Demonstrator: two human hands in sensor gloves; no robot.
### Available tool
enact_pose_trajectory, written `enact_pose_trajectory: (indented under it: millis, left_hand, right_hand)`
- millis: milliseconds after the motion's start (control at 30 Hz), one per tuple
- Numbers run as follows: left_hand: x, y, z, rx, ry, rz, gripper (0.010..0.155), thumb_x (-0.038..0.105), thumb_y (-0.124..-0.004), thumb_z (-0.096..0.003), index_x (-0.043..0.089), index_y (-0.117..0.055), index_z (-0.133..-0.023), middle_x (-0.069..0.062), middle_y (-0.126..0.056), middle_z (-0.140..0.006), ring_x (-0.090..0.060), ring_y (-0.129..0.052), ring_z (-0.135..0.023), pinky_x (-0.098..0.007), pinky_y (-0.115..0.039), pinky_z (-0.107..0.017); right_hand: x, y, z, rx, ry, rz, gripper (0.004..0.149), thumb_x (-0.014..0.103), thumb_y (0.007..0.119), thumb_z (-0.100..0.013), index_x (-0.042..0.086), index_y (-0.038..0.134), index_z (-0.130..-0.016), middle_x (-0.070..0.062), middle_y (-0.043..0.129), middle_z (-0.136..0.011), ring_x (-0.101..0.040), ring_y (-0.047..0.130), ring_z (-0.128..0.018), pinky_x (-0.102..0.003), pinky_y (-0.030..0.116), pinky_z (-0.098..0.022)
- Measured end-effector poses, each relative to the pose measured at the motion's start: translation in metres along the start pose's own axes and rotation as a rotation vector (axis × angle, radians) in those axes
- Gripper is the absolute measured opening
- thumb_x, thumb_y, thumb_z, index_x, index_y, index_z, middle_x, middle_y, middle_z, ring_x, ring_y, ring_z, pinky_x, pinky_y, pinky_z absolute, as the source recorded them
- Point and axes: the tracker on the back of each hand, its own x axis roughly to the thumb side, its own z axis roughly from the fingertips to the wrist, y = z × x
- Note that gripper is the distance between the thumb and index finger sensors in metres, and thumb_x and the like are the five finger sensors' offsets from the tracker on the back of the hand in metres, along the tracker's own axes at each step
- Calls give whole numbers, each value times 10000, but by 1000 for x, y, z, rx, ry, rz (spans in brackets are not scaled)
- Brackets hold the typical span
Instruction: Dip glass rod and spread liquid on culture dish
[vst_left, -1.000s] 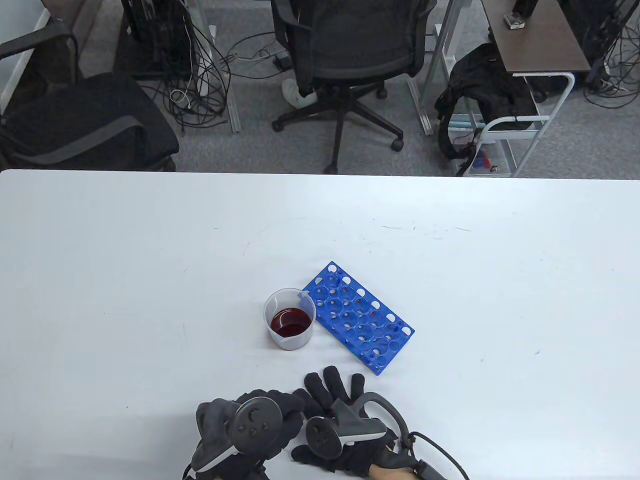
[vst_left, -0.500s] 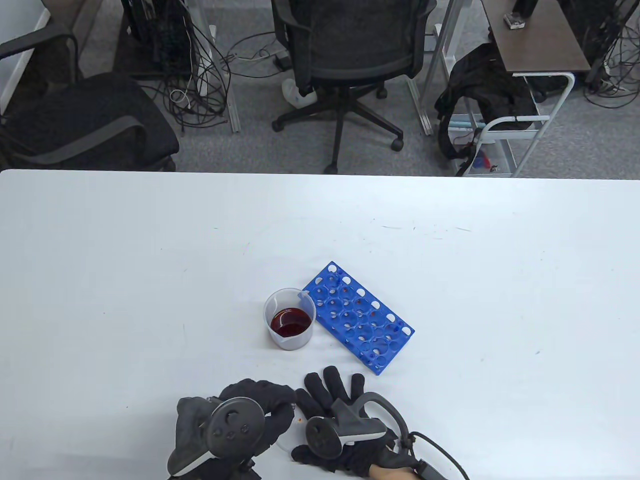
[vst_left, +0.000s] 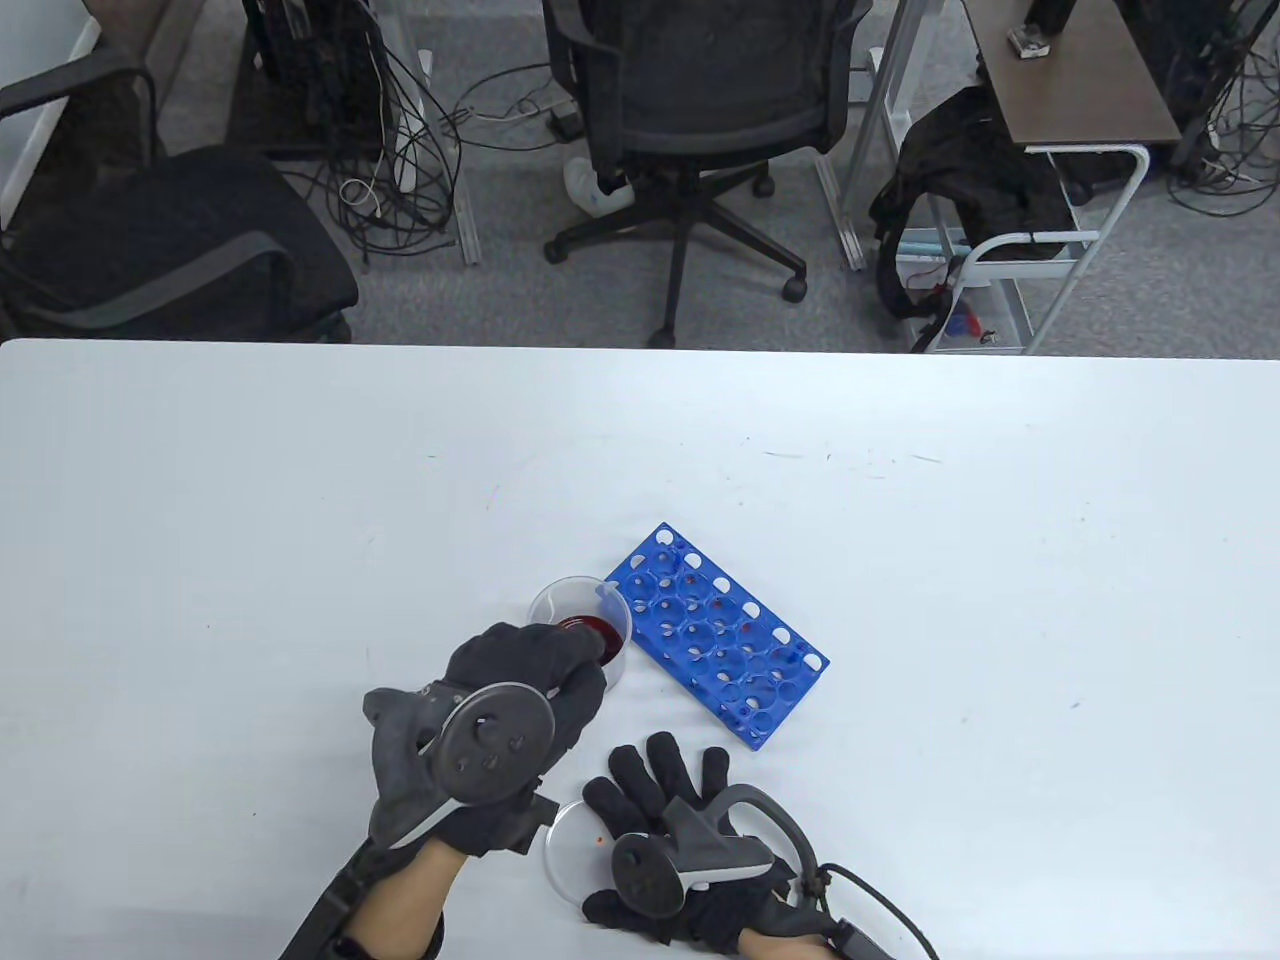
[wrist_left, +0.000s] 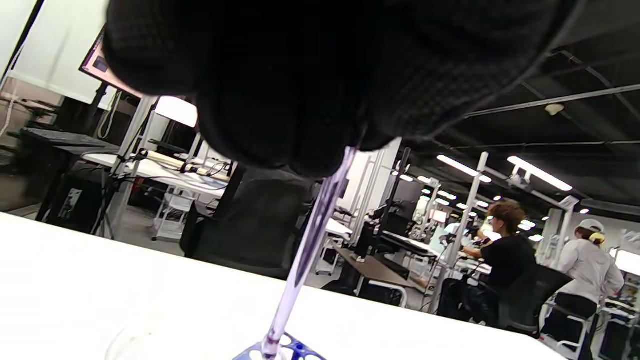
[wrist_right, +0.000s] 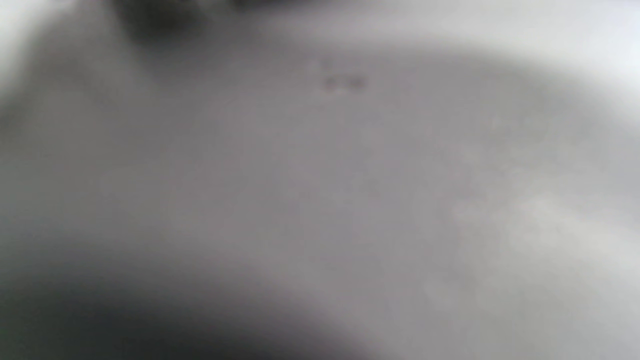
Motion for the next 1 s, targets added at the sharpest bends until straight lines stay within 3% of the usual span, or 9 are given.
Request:
enact_pose_trajectory:
  millis: [233, 533, 1000]
  left_hand:
    - [-10, -50, -41, -158, 68, -94, 343, 446, -975, -406, 261, -996, -693, -8, -1078, -663, -267, -1106, -491, -380, -952, -407]
    - [-25, -105, -60, -319, 105, -192, 350, 451, -973, -403, 264, -996, -697, -5, -1080, -662, -262, -1109, -489, -380, -948, -403]
    - [-28, -101, -59, -284, 117, -188, 353, 457, -967, -407, 261, -994, -699, -2, -1080, -657, -255, -1110, -480, -372, -947, -397]
  right_hand:
    - [0, 0, 0, 0, 0, 0, 986, 754, 252, -552, 69, -283, -1017, -312, -249, -1065, -621, -188, -919, -866, 57, -553]
    - [0, 0, 0, 0, 0, 0, 986, 754, 253, -553, 69, -284, -1016, -310, -249, -1065, -620, -190, -918, -866, 56, -553]
    - [0, 0, 0, 1, -1, -6, 985, 754, 253, -553, 69, -283, -1016, -311, -250, -1065, -620, -190, -919, -865, 55, -554]
